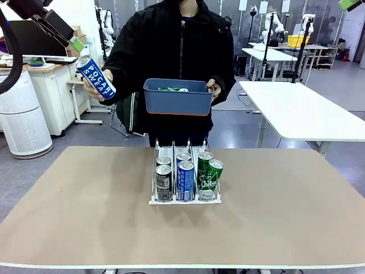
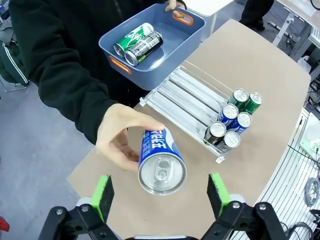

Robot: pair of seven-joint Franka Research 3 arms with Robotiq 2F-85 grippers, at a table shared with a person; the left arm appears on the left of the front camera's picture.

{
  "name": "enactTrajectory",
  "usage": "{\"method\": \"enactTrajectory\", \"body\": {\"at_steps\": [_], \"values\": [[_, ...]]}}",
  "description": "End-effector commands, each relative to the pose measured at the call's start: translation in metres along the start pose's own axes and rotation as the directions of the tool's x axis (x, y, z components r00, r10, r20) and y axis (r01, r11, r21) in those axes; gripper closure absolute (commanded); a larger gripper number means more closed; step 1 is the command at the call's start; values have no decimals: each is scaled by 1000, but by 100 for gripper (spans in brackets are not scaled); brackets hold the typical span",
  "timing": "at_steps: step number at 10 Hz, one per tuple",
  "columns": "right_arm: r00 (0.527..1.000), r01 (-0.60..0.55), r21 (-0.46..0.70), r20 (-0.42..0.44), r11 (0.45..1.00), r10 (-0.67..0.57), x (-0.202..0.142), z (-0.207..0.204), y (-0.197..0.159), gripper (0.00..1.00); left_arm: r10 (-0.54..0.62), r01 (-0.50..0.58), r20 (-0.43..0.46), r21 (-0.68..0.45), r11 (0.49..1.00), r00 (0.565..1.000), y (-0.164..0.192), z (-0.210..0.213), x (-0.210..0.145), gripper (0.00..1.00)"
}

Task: Fill the beverage cans into the dispenser.
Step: Pick up the Ionic drink handed by the human.

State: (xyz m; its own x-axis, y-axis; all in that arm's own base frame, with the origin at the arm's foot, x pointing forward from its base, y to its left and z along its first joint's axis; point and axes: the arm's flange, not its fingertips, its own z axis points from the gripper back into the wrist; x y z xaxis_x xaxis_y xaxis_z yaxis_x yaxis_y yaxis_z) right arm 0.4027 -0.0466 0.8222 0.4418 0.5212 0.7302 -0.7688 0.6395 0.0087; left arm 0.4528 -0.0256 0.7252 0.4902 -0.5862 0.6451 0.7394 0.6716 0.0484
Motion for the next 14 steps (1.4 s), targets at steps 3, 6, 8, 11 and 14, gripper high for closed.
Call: {"method": "enactTrajectory", "body": {"at_steps": [3, 6, 8, 11, 14], "values": [[1000, 1, 2, 1, 1000, -1, -1, 0, 0, 0, -38, 37, -5, -75, 996, 999, 3, -14, -6, 0], [1000, 1, 2, 1, 1000, -1, -1, 0, 0, 0, -6, 5, -14, -18, 1000, 1000, 2, -19, -2, 0], [1000, 1, 2, 1, 1000, -1, -1, 0, 0, 0, -1, 1, -28, -25, 1000, 1000, 5, -33, 3, 0], [1000, 1, 2, 1, 1000, -1, -1, 0, 0, 0, -15, 14, -20, -36, 999, 1000, 4, -43, 1, 0], [1000, 1, 2, 1, 1000, -1, -1, 0, 0, 0, -30, 29, -33, -19, 999, 999, 10, -48, -5, 0]]}}
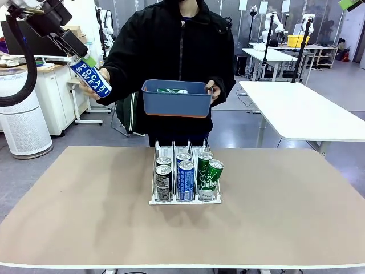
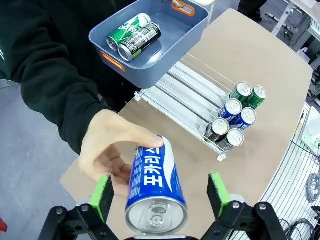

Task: Fill the beverage cans into the dispenser.
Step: Pick up the Ionic drink handed by the human.

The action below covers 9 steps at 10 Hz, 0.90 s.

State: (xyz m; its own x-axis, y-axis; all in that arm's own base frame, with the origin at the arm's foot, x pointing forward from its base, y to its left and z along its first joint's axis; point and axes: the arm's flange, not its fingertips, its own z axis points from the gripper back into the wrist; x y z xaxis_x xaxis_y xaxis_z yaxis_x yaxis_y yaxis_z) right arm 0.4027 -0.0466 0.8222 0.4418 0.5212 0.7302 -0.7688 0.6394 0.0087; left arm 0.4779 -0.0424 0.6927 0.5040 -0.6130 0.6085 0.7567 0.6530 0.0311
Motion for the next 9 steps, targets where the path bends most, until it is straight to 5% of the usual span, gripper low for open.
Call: {"method": "enactTrajectory", "body": {"at_steps": [1, 9], "values": [[1000, 1, 2, 1, 1000, -1, -1, 0, 0, 0, -11, 11, 4, 16, 1000, 1000, 0, -9, -6, 0], [1000, 1, 2, 1, 1000, -1, -1, 0, 0, 0, -15, 16, -43, 18, 1000, 999, 1, -7, -17, 0]]}}
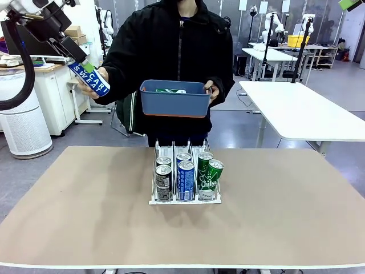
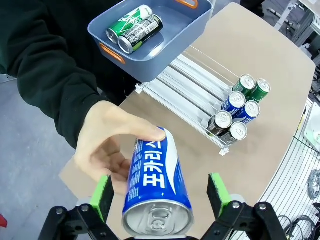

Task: Fill the beverage cans into the dispenser.
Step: Pick up the Ionic drink handed by the human.

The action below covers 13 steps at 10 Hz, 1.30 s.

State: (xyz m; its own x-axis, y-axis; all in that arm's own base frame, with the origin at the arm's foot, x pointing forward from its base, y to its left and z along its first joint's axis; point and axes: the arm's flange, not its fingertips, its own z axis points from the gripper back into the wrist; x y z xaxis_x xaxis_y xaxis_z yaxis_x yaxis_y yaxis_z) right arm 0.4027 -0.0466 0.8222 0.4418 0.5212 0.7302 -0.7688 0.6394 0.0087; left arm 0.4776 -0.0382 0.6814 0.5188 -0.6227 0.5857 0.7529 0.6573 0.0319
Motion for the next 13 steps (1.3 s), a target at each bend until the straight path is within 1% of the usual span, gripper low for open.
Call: {"method": "enactTrajectory", "body": {"at_steps": [1, 6, 7, 10, 11, 12, 13], "values": [[1000, 1, 2, 1, 1000, -1, -1, 0, 0, 0, -20, 20, -15, 13, 1000, 1000, 0, 1, -9, 0], [1000, 1, 2, 1, 1000, -1, -1, 0, 0, 0, -13, 13, -29, 14, 1000, 999, -1, -1, -10, 0], [1000, 1, 2, 1, 1000, -1, -1, 0, 0, 0, 2, -2, -5, 4, 1000, 1000, 1, 1, -2, 0], [1000, 1, 2, 1, 1000, -1, -1, 0, 0, 0, 2, -2, -5, 4, 1000, 1000, 1, 1, -2, 0], [1000, 1, 2, 1, 1000, -1, -1, 0, 0, 0, 3, -3, -6, 5, 1000, 1000, 1, 1, -2, 60], [1000, 1, 2, 1, 1000, -1, -1, 0, 0, 0, 3, -3, 1, 9, 1000, 1000, 2, 2, -2, 60], [1000, 1, 2, 1, 1000, -1, -1, 0, 0, 0, 3, -3, 2, 11, 1000, 1000, 3, 2, -2, 100]]}}
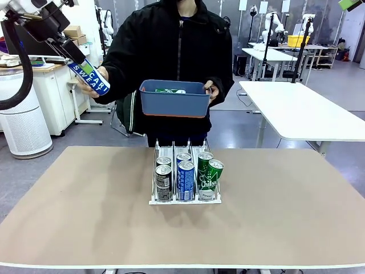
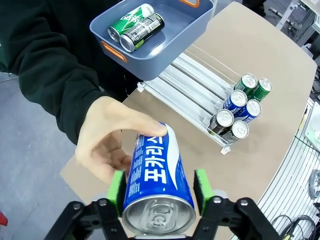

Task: Fill the beverage cans into the dispenser.
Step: Pick up the Ionic drink handed by the human.

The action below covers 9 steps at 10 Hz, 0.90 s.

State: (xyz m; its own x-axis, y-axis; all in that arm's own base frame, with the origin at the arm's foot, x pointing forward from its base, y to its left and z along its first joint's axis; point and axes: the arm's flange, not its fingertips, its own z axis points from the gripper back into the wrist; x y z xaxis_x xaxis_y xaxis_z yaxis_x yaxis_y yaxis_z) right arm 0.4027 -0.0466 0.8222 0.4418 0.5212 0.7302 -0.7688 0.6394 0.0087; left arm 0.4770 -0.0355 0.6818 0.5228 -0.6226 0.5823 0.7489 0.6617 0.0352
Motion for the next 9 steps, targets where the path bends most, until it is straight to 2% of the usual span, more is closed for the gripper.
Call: {"method": "enactTrajectory", "body": {"at_steps": [1, 2, 9], "values": [[1000, 1, 2, 1, 1000, -1, -1, 0, 0, 0, 3, -3, 8, 7, 1000, 1000, 1, 0, -1, 65], [1000, 1, 2, 1, 1000, -1, -1, 0, 0, 0, 4, -4, 8, 9, 1000, 1000, 1, 0, 0, 100], [1000, 1, 2, 1, 1000, -1, -1, 0, 0, 0, -34, 34, -12, 3, 999, 999, 3, 2, 0, 100]]}}
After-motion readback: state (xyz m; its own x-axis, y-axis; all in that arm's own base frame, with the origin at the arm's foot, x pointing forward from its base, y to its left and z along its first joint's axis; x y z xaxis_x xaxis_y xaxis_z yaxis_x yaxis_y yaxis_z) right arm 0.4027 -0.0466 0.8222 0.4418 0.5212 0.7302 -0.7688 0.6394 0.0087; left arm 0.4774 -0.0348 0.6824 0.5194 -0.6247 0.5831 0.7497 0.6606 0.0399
